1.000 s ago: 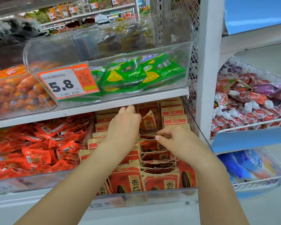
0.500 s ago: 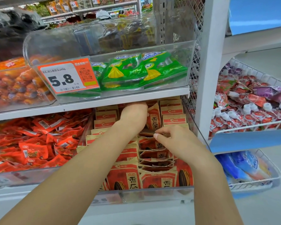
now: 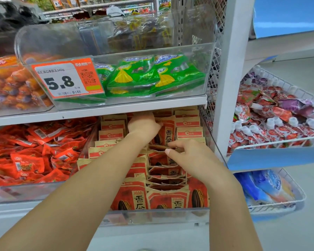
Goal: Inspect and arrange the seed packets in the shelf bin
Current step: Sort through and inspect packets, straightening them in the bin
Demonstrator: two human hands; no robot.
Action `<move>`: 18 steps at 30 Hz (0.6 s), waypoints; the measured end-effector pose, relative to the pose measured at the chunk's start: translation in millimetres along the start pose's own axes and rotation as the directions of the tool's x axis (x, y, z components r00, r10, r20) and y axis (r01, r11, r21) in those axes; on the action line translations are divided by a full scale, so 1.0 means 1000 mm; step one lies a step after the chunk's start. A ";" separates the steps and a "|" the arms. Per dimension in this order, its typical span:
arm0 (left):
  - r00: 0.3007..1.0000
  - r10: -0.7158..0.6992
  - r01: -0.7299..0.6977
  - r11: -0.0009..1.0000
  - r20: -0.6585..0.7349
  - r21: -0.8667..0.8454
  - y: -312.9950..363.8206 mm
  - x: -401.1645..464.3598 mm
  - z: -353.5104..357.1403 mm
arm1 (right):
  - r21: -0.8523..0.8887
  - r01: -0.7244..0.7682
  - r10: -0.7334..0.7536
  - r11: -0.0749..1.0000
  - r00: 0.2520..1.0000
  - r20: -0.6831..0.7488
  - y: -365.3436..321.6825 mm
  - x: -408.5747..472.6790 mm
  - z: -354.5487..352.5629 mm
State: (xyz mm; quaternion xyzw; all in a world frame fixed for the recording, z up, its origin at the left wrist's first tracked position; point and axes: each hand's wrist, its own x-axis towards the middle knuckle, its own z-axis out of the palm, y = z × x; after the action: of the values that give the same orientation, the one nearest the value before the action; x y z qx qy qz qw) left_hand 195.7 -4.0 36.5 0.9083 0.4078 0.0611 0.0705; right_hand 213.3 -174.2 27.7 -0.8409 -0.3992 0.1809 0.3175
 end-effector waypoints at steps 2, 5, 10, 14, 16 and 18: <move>0.999 -0.024 0.030 0.983 0.033 -0.179 -0.002 0.003 -0.002 | -0.001 -0.001 0.001 1.000 1.000 0.003 -0.001 0.000 0.000; 0.990 0.029 0.018 0.943 0.136 -0.334 -0.004 0.005 -0.005 | 0.003 -0.008 0.008 1.000 1.000 0.012 -0.002 -0.002 -0.002; 0.938 0.207 -0.172 0.975 0.278 -0.144 -0.020 -0.012 -0.025 | -0.004 -0.058 0.058 0.998 0.998 0.034 -0.002 -0.005 -0.008; 0.869 0.366 -0.360 0.929 0.333 -0.081 -0.033 -0.027 -0.035 | -0.033 -0.107 0.109 0.994 0.994 0.033 -0.002 -0.007 -0.011; 0.845 0.356 -0.352 0.932 0.399 -0.085 -0.032 -0.033 -0.036 | -0.025 -0.105 0.106 0.994 0.994 0.038 -0.005 -0.008 -0.010; 0.826 0.339 -0.350 0.935 0.451 -0.061 -0.030 -0.034 -0.035 | -0.016 -0.104 0.104 0.994 0.993 0.047 -0.007 -0.009 -0.009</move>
State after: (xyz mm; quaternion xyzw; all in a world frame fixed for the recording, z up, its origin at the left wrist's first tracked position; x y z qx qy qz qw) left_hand 145.7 -7.1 64.0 0.9565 0.2100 -0.1461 0.1404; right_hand 208.4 -181.4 39.8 -0.8580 -0.3635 0.2147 0.2924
